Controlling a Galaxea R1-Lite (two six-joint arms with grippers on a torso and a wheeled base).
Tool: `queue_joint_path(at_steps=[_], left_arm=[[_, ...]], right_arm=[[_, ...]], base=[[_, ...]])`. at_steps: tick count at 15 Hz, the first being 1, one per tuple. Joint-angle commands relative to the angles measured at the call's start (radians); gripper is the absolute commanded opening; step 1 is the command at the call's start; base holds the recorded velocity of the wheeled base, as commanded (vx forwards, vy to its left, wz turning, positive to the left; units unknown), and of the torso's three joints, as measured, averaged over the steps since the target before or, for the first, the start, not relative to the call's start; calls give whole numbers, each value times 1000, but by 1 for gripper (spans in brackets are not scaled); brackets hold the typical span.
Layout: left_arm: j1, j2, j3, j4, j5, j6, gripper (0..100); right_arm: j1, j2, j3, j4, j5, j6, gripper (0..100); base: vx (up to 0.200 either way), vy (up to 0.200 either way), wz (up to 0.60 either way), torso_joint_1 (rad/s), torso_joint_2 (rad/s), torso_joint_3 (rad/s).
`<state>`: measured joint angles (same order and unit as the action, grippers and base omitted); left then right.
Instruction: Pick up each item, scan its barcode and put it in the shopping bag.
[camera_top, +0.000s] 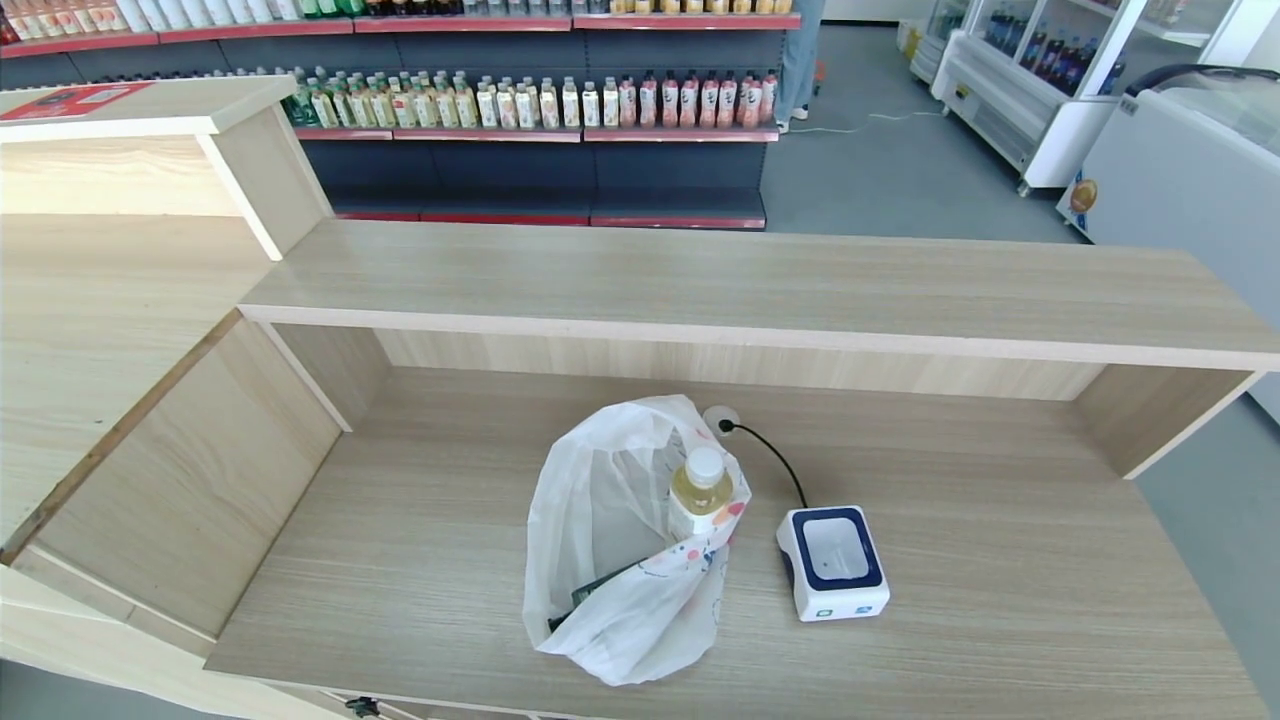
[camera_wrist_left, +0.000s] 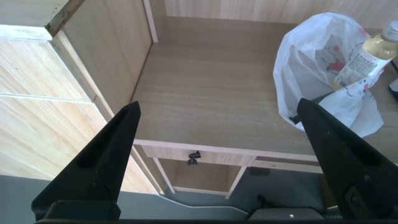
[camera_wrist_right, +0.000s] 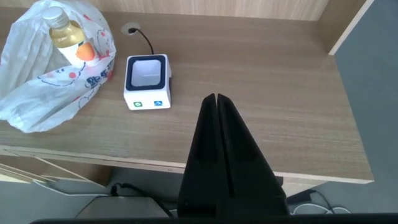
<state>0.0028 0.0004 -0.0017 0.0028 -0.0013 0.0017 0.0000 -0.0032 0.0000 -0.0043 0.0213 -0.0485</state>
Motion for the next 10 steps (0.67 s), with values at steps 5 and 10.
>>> queue_joint_path(at_steps=[5, 10], left_arm=[[0, 0, 0, 0, 0, 0, 100], [0, 0, 0, 0, 0, 0, 100]], right_arm=[[0, 3, 0, 0, 0, -1, 0], [0, 3, 0, 0, 0, -1, 0]], base=[[0, 0, 0, 0, 0, 0], [0, 0, 0, 0, 0, 0]])
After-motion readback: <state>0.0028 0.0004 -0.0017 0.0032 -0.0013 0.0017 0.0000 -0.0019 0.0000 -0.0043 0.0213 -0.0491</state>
